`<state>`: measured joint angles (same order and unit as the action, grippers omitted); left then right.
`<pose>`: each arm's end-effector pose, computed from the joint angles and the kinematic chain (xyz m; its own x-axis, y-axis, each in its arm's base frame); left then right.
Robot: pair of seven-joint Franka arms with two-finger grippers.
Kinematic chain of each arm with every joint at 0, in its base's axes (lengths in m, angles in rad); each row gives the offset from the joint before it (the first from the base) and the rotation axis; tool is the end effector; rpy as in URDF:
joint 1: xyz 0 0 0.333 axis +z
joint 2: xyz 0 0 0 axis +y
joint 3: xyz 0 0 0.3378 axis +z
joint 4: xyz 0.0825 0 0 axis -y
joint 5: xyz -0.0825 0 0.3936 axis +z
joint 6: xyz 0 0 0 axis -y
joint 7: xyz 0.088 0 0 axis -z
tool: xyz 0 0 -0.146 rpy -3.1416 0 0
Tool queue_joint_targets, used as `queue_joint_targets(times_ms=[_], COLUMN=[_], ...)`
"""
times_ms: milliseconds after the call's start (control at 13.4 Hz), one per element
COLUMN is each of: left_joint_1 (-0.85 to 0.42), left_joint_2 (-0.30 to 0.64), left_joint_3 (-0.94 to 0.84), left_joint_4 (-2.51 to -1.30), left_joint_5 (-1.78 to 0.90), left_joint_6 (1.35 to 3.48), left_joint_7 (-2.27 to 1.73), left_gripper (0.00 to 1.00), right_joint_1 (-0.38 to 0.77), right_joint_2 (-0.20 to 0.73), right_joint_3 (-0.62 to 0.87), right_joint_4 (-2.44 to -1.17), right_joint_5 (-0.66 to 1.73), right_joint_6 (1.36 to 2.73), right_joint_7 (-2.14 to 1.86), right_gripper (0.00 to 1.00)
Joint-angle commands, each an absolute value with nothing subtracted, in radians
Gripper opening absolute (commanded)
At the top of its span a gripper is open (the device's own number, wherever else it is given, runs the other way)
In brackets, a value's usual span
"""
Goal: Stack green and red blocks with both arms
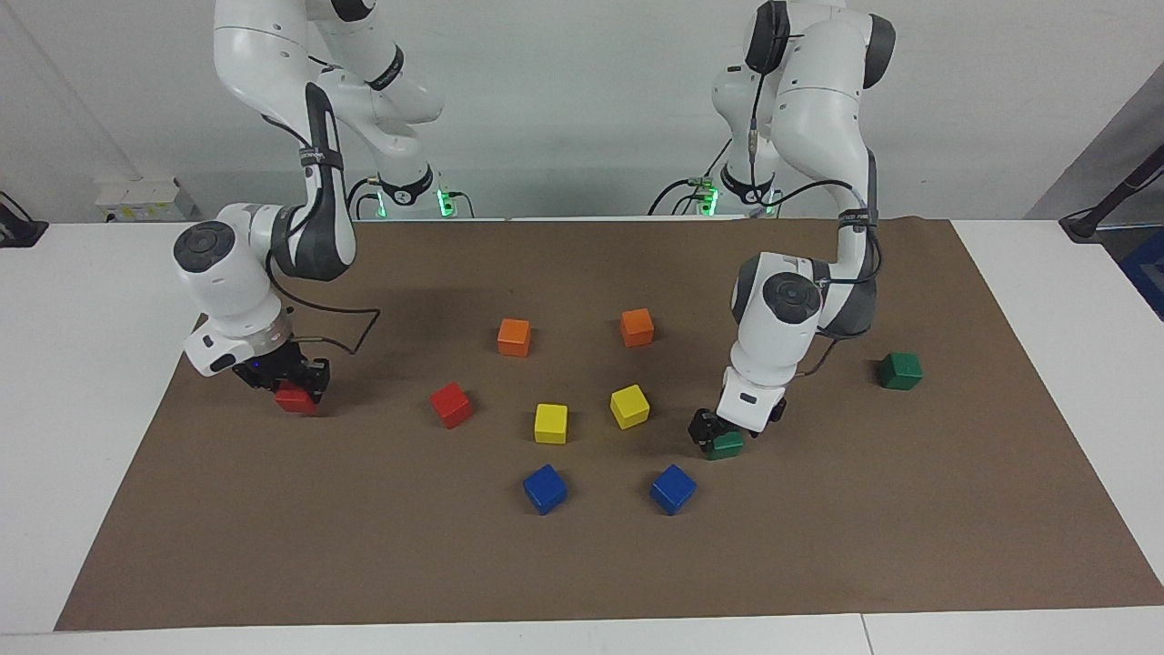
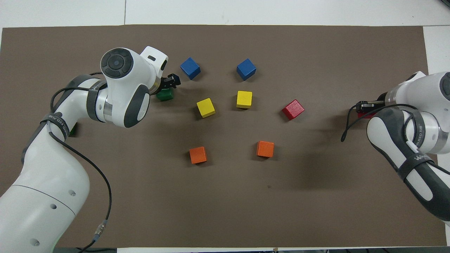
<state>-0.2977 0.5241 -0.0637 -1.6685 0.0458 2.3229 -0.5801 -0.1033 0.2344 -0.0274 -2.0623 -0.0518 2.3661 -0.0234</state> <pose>0.6710 -0.2463 0.2893 0.9730 0.2014 0.1127 0.1947 -0.9785 0.0674 0.6004 -0.0807 0.3034 0.9954 -0.0688 0.0674 -0.0720 -0.9963 0.0467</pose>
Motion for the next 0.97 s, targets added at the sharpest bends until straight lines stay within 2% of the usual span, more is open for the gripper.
queue_joint_targets(times_ms=[0,74,149,223,298,596,745,894], left_joint_1=[-0.330,-0.334,-0.340,-0.342,-0.342,-0.324,-0.252,-0.184], left_joint_2=[0.514,0.512,0.509,0.508,0.509,0.497,0.445,0.376], left_joint_3=[-0.046,-0.046,-0.046,-0.046,-0.048,-0.051,-0.060,-0.064], left_joint_4=[-1.689,-1.697,-1.698,-1.698,-1.697,-1.660,-1.651,-1.661], left_joint_5=[0.080,0.109,0.148,0.182,0.199,0.175,0.157,0.108], left_joint_6=[2.347,2.347,2.345,2.339,2.338,2.284,2.214,2.130], left_joint_7=[-0.621,-0.635,-0.664,-0.676,-0.676,-0.673,-0.638,-0.464], left_gripper=[0.86,0.76,0.59,0.12,0.00,0.00,0.00,0.00], right_joint_1=[-0.115,-0.115,-0.117,-0.115,-0.115,-0.117,-0.118,-0.124], right_joint_2=[0.239,0.245,0.248,0.253,0.256,0.273,0.273,0.272], right_joint_3=[-0.021,-0.021,-0.021,-0.020,-0.020,-0.020,-0.020,-0.020], right_joint_4=[-2.094,-2.095,-2.095,-2.095,-2.097,-2.097,-2.097,-2.105], right_joint_5=[-0.066,-0.066,-0.067,-0.067,-0.067,-0.067,-0.067,-0.067], right_joint_6=[2.430,2.436,2.437,2.448,2.462,2.465,2.467,2.467], right_joint_7=[-0.028,-0.032,-0.035,-0.035,-0.035,-0.037,-0.037,-0.038], right_gripper=[0.00,0.00,0.00,0.00,0.00,0.00,0.00,0.61])
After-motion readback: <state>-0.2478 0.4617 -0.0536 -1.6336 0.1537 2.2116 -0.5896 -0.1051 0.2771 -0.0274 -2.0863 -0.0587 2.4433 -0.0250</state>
